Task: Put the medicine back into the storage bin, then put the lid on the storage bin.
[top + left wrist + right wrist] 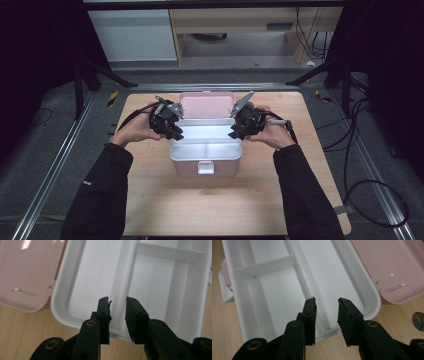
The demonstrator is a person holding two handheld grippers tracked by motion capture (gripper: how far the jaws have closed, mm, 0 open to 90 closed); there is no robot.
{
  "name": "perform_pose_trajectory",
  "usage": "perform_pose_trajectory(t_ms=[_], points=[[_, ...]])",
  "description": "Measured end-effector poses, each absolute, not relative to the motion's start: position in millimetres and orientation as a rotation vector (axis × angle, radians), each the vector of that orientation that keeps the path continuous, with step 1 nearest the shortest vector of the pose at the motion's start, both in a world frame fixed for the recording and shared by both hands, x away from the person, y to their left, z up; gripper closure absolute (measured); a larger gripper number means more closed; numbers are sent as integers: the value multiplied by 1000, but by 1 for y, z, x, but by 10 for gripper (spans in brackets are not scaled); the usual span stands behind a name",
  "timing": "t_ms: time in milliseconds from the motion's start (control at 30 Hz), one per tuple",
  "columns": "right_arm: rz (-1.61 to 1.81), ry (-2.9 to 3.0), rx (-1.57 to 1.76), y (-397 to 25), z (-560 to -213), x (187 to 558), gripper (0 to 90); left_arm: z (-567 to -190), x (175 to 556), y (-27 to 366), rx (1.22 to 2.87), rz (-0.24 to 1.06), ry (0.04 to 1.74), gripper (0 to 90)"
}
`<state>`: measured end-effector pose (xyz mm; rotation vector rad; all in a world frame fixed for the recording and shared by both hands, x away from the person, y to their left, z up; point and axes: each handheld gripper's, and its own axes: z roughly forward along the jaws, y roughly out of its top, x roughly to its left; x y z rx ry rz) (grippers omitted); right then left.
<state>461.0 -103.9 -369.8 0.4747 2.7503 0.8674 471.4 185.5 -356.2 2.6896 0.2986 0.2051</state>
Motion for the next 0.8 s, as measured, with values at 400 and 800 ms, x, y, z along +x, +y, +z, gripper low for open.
perform_pose_trajectory(t_ms=[400,800], points=[[1002,2447,861,-144,-351,459,468,-352,473,226,2390,321,693,503],[1071,2292,990,-161,-351,473,350,-368,499,234,2164,426,949,450]])
